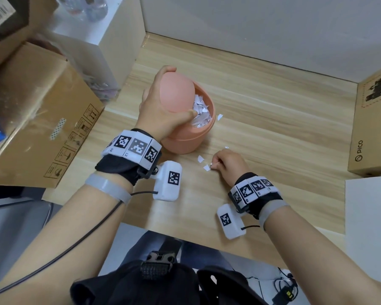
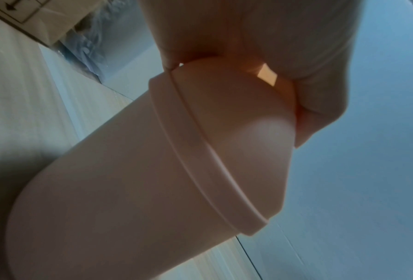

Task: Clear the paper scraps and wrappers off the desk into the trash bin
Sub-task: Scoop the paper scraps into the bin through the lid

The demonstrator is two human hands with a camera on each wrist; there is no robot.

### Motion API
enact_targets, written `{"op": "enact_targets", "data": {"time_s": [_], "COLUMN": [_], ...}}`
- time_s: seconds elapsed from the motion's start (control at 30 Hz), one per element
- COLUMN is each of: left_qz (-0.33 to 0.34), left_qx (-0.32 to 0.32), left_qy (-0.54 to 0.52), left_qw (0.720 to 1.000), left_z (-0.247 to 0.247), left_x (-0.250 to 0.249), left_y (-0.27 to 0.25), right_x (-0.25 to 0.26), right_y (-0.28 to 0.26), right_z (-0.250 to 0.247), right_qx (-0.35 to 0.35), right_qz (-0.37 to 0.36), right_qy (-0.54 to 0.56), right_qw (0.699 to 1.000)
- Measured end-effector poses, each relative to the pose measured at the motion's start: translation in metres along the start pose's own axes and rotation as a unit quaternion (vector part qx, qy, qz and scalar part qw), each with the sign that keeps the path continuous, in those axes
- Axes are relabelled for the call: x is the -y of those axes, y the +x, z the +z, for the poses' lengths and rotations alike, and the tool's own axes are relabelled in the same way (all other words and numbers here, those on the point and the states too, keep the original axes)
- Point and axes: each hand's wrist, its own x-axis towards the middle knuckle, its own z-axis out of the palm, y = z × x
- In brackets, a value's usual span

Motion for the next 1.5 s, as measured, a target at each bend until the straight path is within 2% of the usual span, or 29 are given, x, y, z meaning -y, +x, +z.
{"op": "enact_targets", "data": {"time_s": [0.1, 0.43, 0.53, 0.67, 0.87, 1.1, 1.23, 1.33, 1.43, 1.5], "left_qz": [0.000, -0.004, -0.002, -0.003, 0.003, 0.001, 0.002, 0.008, 0.011, 0.015], "left_qx": [0.004, 0.004, 0.008, 0.006, 0.006, 0.007, 0.008, 0.008, 0.004, 0.004], "left_qy": [0.003, 0.013, 0.009, 0.007, 0.003, 0.003, 0.004, 0.001, 0.002, 0.001], "left_qw": [1.000, 1.000, 1.000, 1.000, 1.000, 1.000, 1.000, 1.000, 1.000, 1.000], "left_z": [0.000, 0.000, 0.000, 0.000, 0.000, 0.000, 0.000, 0.001, 0.001, 0.001], "left_x": [0.000, 0.002, 0.002, 0.002, 0.002, 0.002, 0.002, 0.004, 0.004, 0.004], "left_y": [-0.001, 0.002, 0.002, 0.002, 0.002, 0.002, 0.003, 0.003, 0.003, 0.003], "right_x": [0.006, 0.001, 0.004, 0.016, 0.020, 0.016, 0.013, 0.015, 0.015, 0.012], "right_y": [0.003, 0.010, 0.011, 0.019, 0.029, 0.025, 0.022, 0.015, 0.013, 0.012], "right_z": [0.004, 0.014, 0.013, 0.009, 0.018, 0.021, 0.010, 0.010, 0.020, 0.024], "right_qx": [0.002, 0.008, 0.010, -0.039, -0.056, -0.029, 0.010, 0.032, 0.015, -0.011], "right_qz": [-0.006, -0.033, -0.009, 0.039, 0.071, 0.001, 0.023, 0.008, -0.014, -0.021], "right_qy": [0.011, -0.081, -0.064, 0.029, 0.017, -0.068, 0.027, 0.005, -0.060, -0.061], "right_qw": [1.000, 0.996, 0.998, 0.998, 0.996, 0.997, 0.999, 0.999, 0.998, 0.998]}}
